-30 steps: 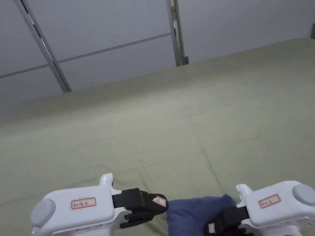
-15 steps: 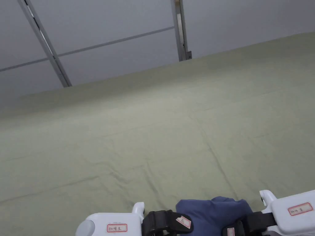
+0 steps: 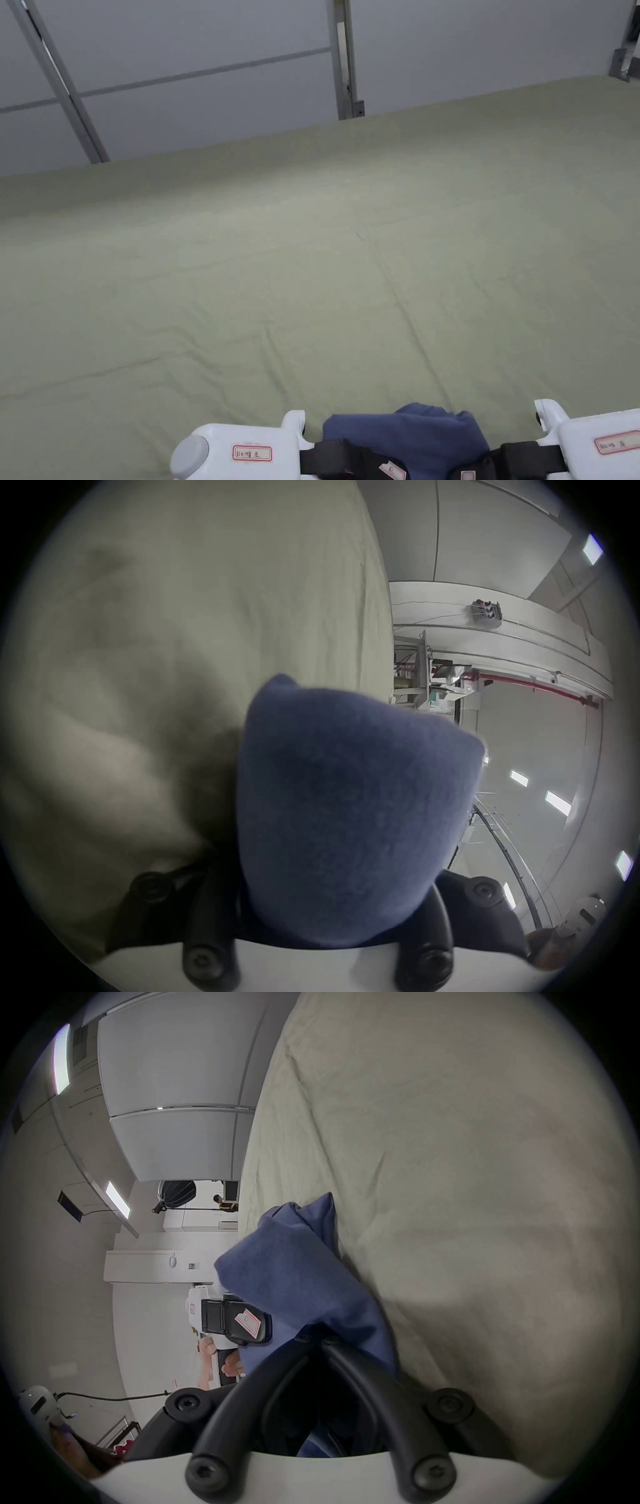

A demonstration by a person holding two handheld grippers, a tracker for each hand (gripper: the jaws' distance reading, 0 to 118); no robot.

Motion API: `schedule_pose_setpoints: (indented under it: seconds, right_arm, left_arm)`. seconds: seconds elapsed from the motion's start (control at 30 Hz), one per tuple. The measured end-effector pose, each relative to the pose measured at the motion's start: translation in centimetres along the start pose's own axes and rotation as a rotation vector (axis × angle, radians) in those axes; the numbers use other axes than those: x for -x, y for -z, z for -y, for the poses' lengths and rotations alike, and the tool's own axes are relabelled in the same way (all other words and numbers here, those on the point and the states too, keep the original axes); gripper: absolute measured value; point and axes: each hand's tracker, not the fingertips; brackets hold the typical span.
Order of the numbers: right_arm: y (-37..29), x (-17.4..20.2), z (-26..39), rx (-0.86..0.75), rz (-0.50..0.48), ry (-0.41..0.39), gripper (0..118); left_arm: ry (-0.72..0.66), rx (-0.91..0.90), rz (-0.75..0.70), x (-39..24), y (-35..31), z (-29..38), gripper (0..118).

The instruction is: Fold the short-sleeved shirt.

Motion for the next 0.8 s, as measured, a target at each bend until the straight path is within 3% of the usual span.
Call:
schedule_pose_setpoints:
  seconds: [0.13,0.23,0.37,0.53,0.7,0.8]
  right_arm:
    - [-0.3,0.9,0.2,-0.011,0.004,-0.001,3]
    - [-0.6,3.0,0.5,-0.034,-0.085,-0.015,3]
    - [0.1,6.6,0.5,-0.020,-0.210,-0.075,3]
    - [3.2,10.8,2.0,0.078,-0.227,-0.179,3]
    - [7.4,12.3,3.5,0.142,-0.309,-0.219,3]
    - [10.4,11.5,3.5,0.164,-0.354,-0.200,3]
  left_arm:
    - [0.006,-0.002,0.025,0.4,-0.7,-0.2,38]
    - [-0.052,0.021,0.154,1.1,-3.9,0.1,38]
    - [0.012,-0.015,0.006,1.7,-13.0,-0.3,38]
    - [0.082,-0.089,-0.262,1.5,-27.9,-0.3,38]
    - [0.068,-0.126,-0.421,0.9,-40.3,0.7,38]
    - [0.027,-0.128,-0.479,1.5,-44.9,1.6,38]
